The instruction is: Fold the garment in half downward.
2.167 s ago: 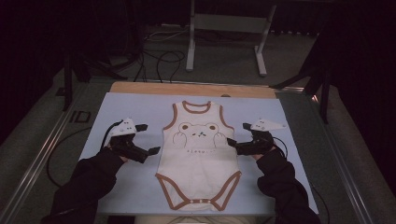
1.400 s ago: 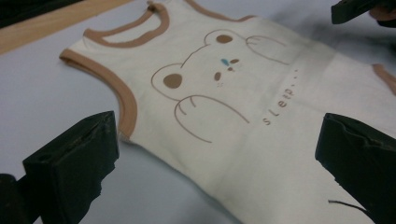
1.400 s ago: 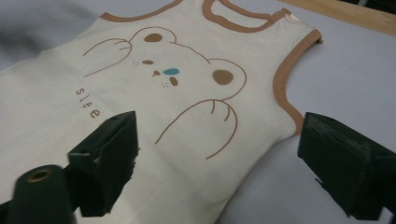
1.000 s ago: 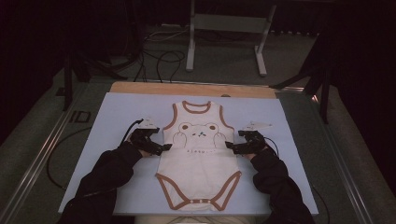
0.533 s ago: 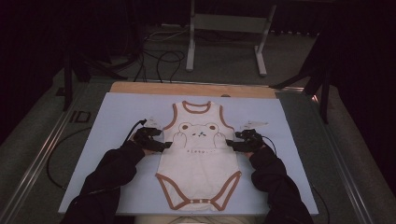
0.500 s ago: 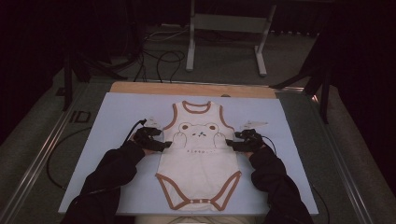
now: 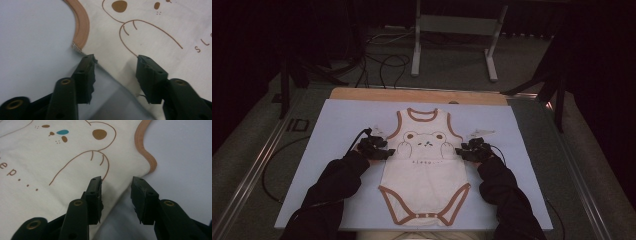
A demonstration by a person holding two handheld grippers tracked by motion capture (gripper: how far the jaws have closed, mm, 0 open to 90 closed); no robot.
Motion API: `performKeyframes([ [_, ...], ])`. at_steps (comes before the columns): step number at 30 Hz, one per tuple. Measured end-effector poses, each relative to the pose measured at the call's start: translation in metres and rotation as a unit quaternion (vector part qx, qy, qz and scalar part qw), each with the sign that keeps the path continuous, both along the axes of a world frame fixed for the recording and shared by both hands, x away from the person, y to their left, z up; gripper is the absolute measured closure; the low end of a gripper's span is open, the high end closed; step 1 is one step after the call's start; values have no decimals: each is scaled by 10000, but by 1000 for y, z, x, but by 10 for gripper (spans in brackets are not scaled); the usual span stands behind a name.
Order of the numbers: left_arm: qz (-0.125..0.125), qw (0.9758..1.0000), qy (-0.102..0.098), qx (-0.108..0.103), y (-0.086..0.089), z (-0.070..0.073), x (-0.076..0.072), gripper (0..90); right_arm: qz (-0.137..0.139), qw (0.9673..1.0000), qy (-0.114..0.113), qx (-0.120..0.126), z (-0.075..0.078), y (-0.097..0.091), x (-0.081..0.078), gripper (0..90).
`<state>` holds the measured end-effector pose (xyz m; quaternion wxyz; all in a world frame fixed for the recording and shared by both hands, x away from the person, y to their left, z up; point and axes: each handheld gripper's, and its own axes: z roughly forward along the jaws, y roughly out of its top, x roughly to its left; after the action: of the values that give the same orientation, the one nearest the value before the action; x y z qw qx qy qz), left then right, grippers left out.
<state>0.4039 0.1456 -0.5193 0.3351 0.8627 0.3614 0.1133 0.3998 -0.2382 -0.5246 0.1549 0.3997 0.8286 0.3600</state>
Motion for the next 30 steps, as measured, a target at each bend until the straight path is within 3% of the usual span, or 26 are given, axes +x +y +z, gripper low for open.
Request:
performKeyframes([
  [8,57,10000,32,-62,-8,0,2,671,31,10000,23,-89,2,4,-1,762],
  [15,107,9999,80,-87,-10,1,5,877,122,9996,12,-252,3,9,0,890],
  [21,89,9999,41,-47,-11,2,4,900,137,9993,-50,-350,5,10,-1,900],
  [30,116,9998,-22,-127,-8,13,3,900,149,9996,-138,-187,13,6,-3,900],
])
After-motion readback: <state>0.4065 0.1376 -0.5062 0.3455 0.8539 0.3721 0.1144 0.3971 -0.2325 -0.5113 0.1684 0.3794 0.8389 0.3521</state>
